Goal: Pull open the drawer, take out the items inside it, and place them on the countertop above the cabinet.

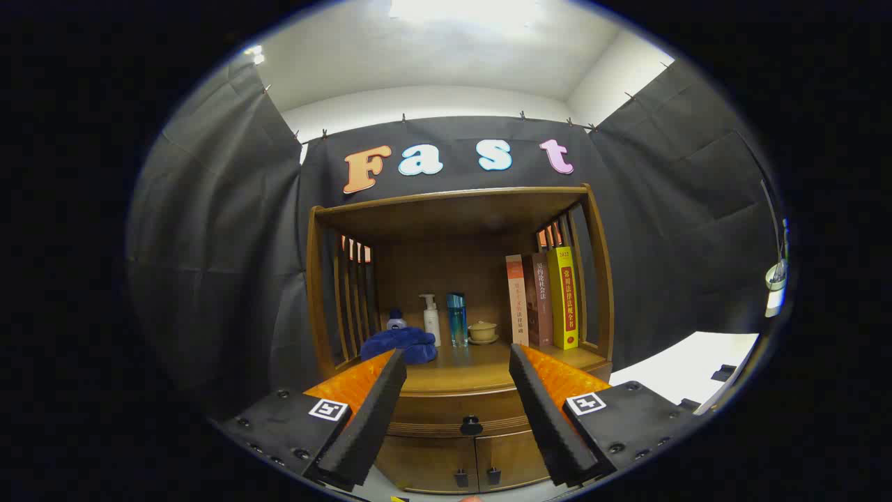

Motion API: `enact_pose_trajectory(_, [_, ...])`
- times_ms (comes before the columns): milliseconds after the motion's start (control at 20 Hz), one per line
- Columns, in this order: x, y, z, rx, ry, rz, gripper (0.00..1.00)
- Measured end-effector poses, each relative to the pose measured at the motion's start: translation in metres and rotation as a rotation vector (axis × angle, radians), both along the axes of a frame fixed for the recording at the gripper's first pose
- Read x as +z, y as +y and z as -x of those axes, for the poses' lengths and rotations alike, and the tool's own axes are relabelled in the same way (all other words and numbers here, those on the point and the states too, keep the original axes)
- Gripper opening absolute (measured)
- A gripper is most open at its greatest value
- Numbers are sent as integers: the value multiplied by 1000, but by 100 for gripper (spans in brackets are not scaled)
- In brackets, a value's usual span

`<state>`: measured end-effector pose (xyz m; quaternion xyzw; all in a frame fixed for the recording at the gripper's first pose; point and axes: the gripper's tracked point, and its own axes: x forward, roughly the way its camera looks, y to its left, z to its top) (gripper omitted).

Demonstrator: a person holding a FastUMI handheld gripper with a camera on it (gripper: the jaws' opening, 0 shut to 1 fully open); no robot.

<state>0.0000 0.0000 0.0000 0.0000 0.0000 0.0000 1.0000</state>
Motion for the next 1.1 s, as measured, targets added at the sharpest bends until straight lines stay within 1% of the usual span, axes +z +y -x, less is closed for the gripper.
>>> enact_pose_trajectory(700, [-3, -3, 1, -9, 2, -25, 98])
enact_pose_trajectory(900, [-1, -7, 1, -6, -18, -29, 98])
enact_pose_trajectory(1100, [-24, -12, -7, 6, -26, -48, 98])
